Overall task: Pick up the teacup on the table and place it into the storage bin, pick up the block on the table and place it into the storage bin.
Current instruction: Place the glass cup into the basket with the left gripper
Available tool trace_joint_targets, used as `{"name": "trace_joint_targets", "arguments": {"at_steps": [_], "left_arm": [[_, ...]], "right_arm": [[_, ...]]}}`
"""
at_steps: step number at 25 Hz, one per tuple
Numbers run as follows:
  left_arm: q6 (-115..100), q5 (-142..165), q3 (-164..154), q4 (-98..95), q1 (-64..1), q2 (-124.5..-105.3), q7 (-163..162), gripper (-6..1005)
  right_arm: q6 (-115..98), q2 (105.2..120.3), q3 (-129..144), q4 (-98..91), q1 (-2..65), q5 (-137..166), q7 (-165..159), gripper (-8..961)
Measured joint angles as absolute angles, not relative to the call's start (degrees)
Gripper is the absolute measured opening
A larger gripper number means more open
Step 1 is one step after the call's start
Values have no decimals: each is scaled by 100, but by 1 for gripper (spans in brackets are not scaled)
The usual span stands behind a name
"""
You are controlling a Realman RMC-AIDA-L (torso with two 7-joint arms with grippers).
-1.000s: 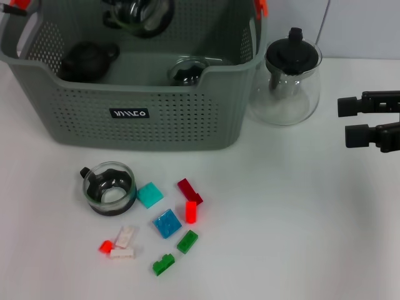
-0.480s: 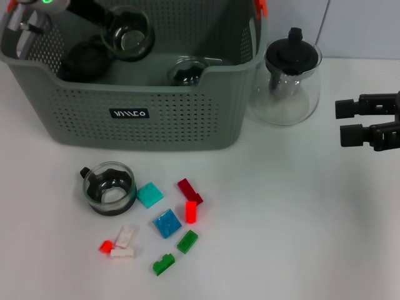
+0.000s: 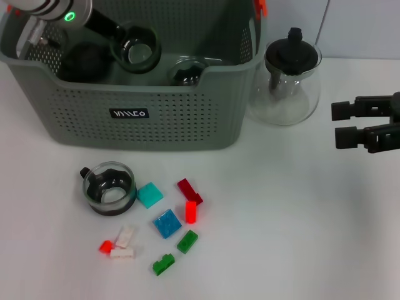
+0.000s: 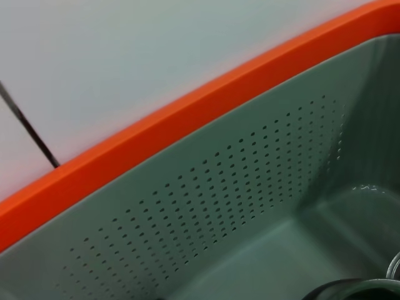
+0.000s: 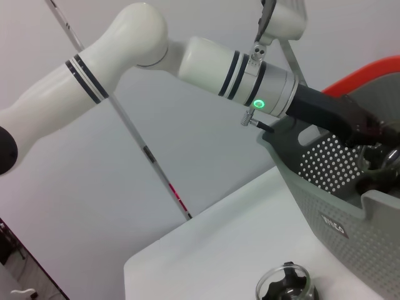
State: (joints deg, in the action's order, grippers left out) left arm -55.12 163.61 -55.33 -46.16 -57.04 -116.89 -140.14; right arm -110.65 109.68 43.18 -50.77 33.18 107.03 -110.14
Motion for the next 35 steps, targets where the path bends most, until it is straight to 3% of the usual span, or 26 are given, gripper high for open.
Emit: {"name": "trace_joint_targets", "arguments": {"at_steps": [35], "left_arm": [[-4930, 16365, -6085, -4216, -5708, -11793, -14028, 168]], "right_arm": [[-10924, 10995, 4306, -4983, 3327, 10775, -10843, 946]]}}
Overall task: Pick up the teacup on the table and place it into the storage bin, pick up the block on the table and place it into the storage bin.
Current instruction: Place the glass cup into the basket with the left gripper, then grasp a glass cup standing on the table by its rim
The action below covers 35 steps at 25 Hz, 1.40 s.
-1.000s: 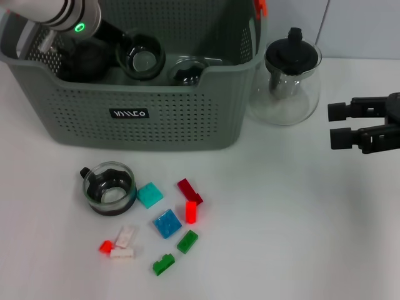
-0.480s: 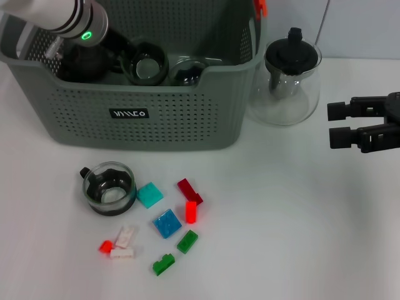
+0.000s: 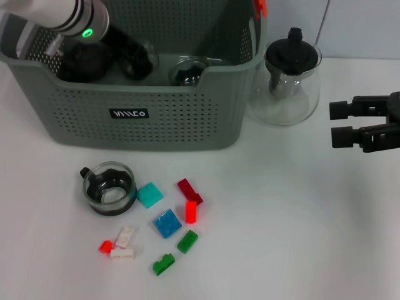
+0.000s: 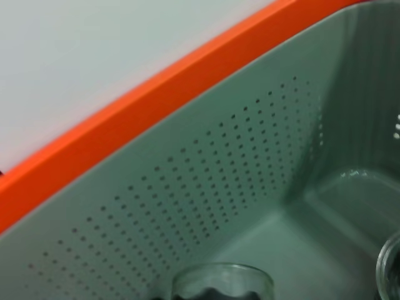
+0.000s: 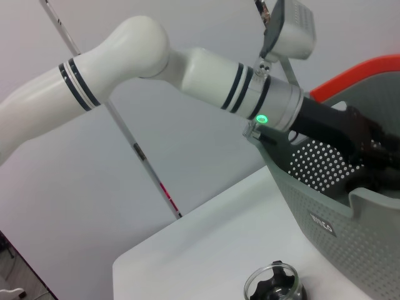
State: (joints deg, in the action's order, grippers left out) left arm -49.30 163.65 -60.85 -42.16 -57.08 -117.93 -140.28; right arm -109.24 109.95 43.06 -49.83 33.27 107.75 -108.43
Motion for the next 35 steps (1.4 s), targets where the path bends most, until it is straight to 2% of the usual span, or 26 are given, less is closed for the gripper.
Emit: {"name": "trace_joint_targets", "arguments": {"at_steps": [8, 15, 25, 35], "left_arm": [[-5262, 16319, -6019, -5685, -5318, -11907, -14274, 505], [-6030, 15456, -5639, -7240, -4840, -11983, -14461, 515], [-9491, 10631, -3989, -7686, -3696, -11796, -11525, 559], [-10732, 10421, -4094, -8439, -2568, -12089, -10525, 603]], "right_arm": [[-10930, 10981, 4265, -4984, 3290, 10775, -10797, 946], [-10981, 10977, 4157, -4984, 3281, 10775, -10671, 946], [-10997, 10995, 4148, -4983, 3215, 10754, -10603, 946], [-11000, 11060, 4148, -4919, 3200, 10760, -10595, 946]]}}
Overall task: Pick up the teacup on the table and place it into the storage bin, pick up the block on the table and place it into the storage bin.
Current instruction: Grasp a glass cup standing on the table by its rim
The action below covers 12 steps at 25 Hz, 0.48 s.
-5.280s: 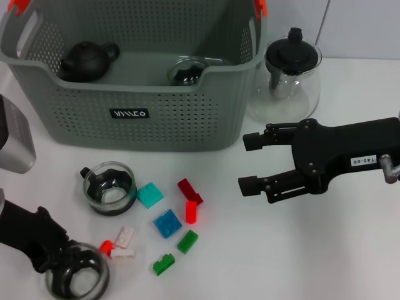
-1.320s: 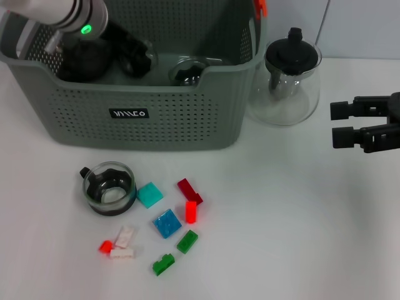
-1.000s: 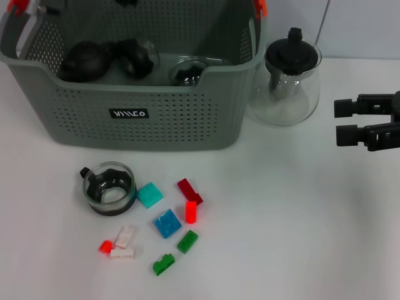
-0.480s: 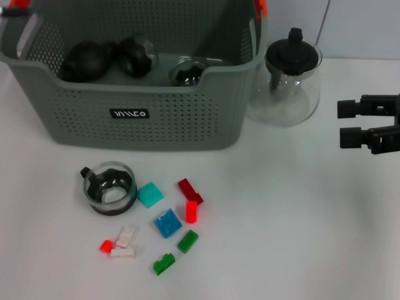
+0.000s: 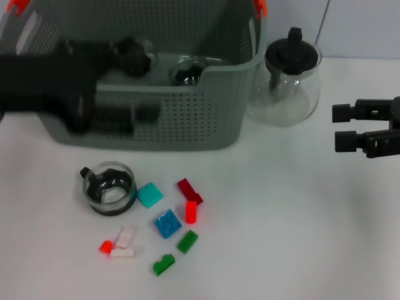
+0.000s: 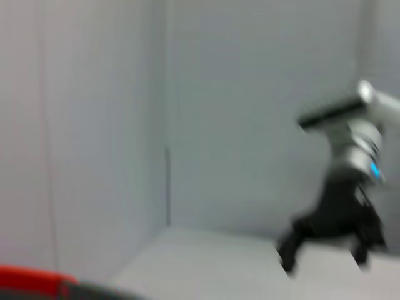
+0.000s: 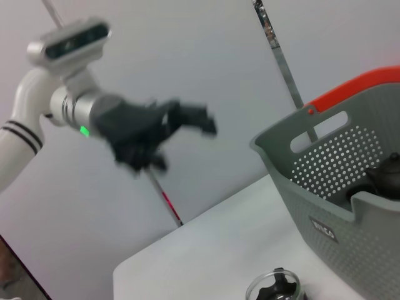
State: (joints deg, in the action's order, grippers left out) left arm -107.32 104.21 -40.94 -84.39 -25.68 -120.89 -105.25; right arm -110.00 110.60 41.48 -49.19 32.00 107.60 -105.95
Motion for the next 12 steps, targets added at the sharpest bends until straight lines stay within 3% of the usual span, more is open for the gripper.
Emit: {"name": "trace_joint_targets", "arguments": {"at_steps": [6, 8, 12], "left_arm": [[-10957, 11611, -4829, -9381, -1901, -12370, -10053, 798], [-10923, 11959, -5075, -9509, -1825, -12425, -9955, 952], [-10551, 13009, -5632, -9335, -1935, -12442, -9941, 948]], "right_arm": [[-10955, 11076, 4148, -4816, 3229, 10755, -10587, 946], [-10948, 11089, 4148, -4762, 3236, 10759, -10556, 946], [-10940, 11092, 4149, -4680, 3240, 10762, -10503, 946]]}}
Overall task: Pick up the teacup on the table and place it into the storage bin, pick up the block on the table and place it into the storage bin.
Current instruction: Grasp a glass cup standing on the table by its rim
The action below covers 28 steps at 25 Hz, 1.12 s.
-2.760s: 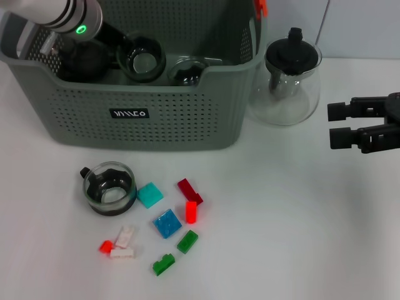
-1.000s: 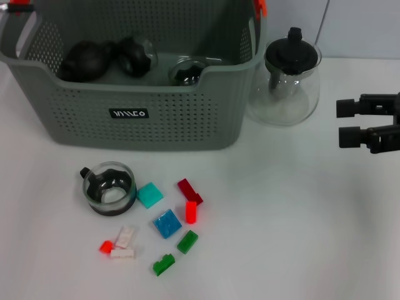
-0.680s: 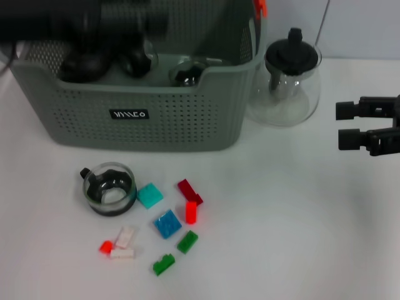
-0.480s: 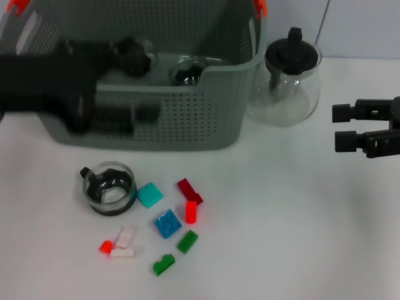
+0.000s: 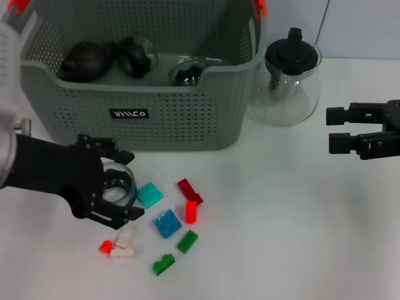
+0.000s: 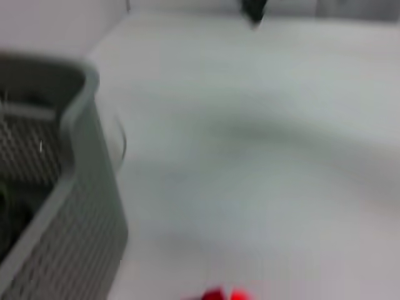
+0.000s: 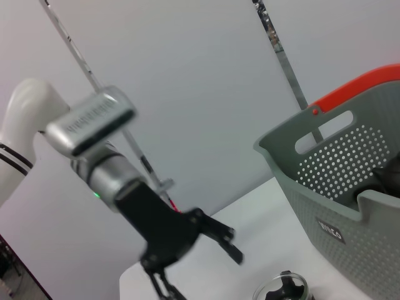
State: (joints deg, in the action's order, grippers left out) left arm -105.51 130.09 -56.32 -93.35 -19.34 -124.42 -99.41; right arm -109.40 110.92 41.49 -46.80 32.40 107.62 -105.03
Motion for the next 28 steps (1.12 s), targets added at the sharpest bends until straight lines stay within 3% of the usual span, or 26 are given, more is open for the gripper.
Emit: {"name": "trace_joint_targets", "arguments": {"at_steps": [28], "left_arm": [[-8540, 15078, -6900, -7705, -2358, -12446, -9961, 918]], "right_arm": [[-10925, 11101, 4148, -4676, 3171, 10766, -10508, 945]]}}
